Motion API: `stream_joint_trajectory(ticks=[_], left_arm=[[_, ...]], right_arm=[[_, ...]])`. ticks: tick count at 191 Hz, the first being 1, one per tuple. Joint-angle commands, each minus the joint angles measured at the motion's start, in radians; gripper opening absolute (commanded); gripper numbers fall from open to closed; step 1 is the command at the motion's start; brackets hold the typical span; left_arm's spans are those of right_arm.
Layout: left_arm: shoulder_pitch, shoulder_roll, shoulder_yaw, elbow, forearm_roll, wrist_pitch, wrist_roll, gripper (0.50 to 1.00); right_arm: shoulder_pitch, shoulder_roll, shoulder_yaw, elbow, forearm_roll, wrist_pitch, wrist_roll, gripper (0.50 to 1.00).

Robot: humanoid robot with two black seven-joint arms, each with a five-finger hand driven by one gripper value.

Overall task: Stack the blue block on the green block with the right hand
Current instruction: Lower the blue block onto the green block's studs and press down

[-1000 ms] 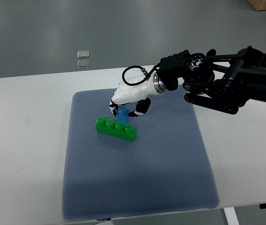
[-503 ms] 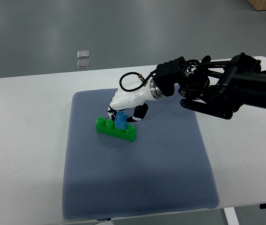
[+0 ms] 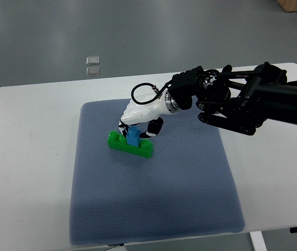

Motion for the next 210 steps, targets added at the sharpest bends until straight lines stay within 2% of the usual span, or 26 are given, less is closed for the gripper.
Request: stream_joint_trajectory(ticks=[1,210], left_arm=[[0.000,0.000,0.000,0.000,0.000,0.000,0.000,1.000],[0.000,0.000,0.000,0.000,0.000,0.000,0.000,1.000]], right_arm=[[-0.003,0.015,0.001,-0.004,0.000,-0.001,0.000,0.605],[-0.041,0.035,0.012,-0.062,-0.014,-0.029,0.000,0.605]])
